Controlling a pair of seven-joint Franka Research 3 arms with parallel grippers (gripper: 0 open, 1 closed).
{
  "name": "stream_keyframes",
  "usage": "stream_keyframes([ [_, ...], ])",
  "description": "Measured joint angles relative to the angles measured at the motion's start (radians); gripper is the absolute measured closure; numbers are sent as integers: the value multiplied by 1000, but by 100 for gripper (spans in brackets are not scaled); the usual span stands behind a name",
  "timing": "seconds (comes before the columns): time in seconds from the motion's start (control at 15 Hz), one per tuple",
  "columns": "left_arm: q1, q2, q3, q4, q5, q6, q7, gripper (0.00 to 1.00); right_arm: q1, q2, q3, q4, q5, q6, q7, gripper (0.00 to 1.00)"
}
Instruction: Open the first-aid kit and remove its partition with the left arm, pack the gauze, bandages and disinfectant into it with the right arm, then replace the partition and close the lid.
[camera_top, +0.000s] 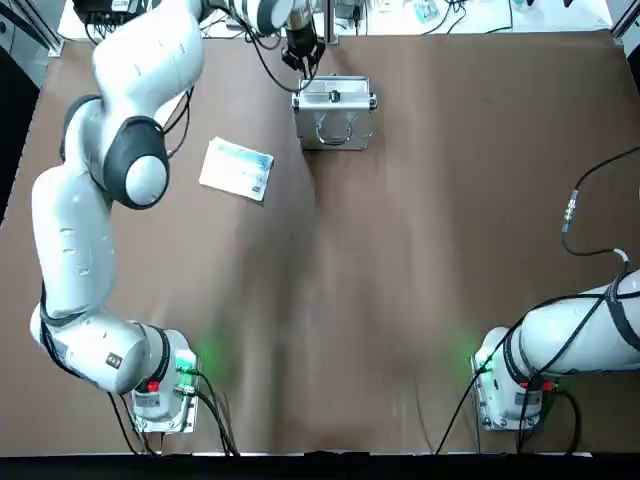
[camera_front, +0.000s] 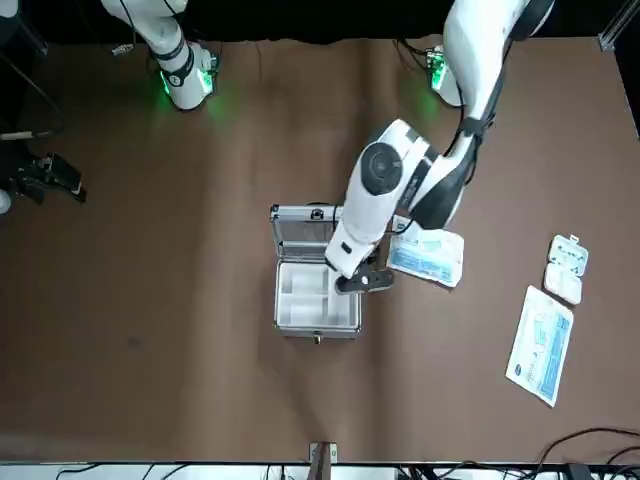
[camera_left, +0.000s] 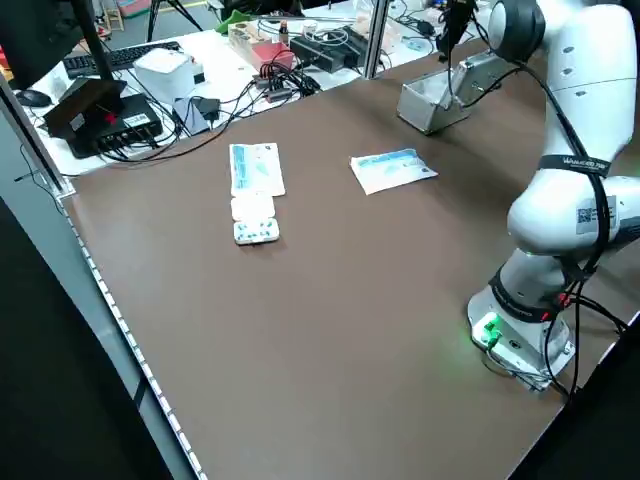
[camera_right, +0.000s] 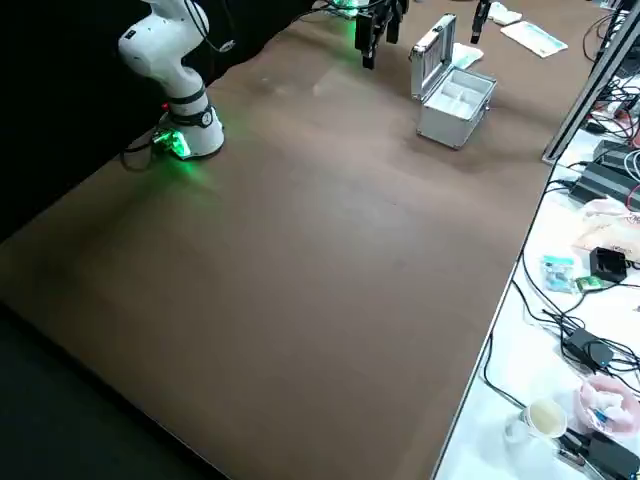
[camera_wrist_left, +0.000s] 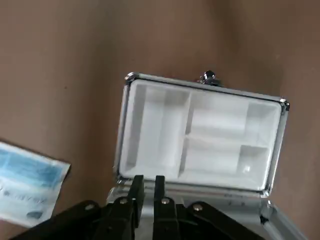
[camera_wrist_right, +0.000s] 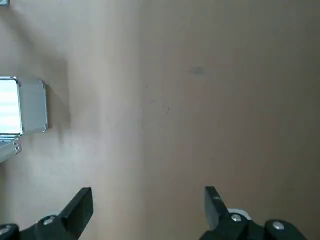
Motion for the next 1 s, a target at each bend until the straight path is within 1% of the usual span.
stream_keyframes([
  [0.13,16,-36,-2,0,-27,-61,12,85,0,0,0,0,0,-11,0,1],
  [0.2,20,-54,-4,1,-30,-97,13,93,0,0,-1,0,0,-16,0,1],
  [0.27,23,-72,-7,1,-34,-129,15,99,0,0,-3,0,-1,-17,0,1],
  [0.4,24,-109,-8,2,-68,-181,25,99,0,0,-3,-1,-1,-17,0,1],
  [0.53,24,-149,-9,2,-106,-257,40,99,0,0,-3,-4,-1,-13,0,1],
  [0.6,24,-168,-11,2,-127,-299,41,99,0,0,-3,-10,-1,-9,0,1],
  [0.67,23,-194,-27,1,-162,-376,42,99,0,0,-3,-26,-1,7,0,1],
  [0.8,18,-201,-56,-10,-170,-410,29,99,0,1,-3,-34,-1,15,1,1],
  [1.0,6,-199,-102,-60,-171,-404,-11,99,0,0,-3,-34,-1,16,0,1],
])
